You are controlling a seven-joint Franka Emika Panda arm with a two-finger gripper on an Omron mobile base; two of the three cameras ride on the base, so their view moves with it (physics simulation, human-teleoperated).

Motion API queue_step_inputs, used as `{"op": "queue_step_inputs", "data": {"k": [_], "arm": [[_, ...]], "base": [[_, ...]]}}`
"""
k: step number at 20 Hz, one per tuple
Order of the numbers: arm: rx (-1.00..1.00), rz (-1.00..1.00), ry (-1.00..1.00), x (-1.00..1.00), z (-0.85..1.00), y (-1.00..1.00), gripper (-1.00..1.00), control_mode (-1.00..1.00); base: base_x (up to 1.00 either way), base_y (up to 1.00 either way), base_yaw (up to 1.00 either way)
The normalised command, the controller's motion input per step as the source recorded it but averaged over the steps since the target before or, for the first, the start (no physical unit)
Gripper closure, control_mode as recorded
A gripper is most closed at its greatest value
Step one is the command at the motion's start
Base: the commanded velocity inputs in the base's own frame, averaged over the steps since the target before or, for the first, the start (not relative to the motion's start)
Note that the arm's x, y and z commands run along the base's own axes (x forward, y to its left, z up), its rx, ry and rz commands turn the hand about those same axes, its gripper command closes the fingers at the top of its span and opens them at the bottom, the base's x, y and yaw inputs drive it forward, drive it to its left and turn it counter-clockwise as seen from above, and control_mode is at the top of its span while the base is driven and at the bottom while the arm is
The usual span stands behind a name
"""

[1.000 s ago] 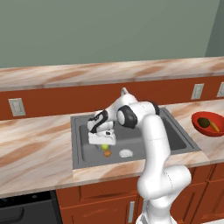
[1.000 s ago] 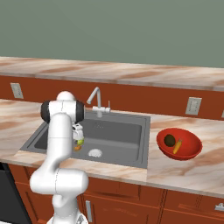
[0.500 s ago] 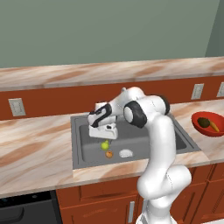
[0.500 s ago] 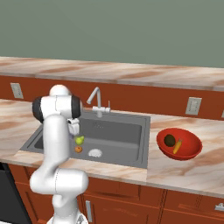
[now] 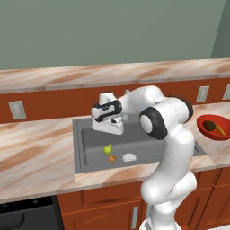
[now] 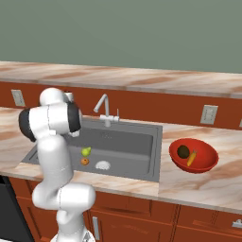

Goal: There is a mixed pile of frozen fruits and vegetables on the counter. Locate all the frozen vegetables and place the items in a bowl on the counter. Take all the frozen fruits and defrost them in a running sink.

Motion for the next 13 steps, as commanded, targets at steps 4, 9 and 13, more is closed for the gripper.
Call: {"op": "queue_step_inputs", "data": {"k": [4, 9, 13], "arm": [[-0.02, -0.04, -0.10, -0.30, 0.99, 0.17, -1.00, -1.00], [0.00, -0.04, -0.30, -0.69, 0.75, 0.09, -1.00, -1.00], [0.00, -0.01, -0.37, -0.73, 0.65, 0.21, -1.00, -1.00]], "base": [[0.00, 0.00, 0.00], [0.00, 0.00, 0.00], [0.00, 0.00, 0.00]]}}
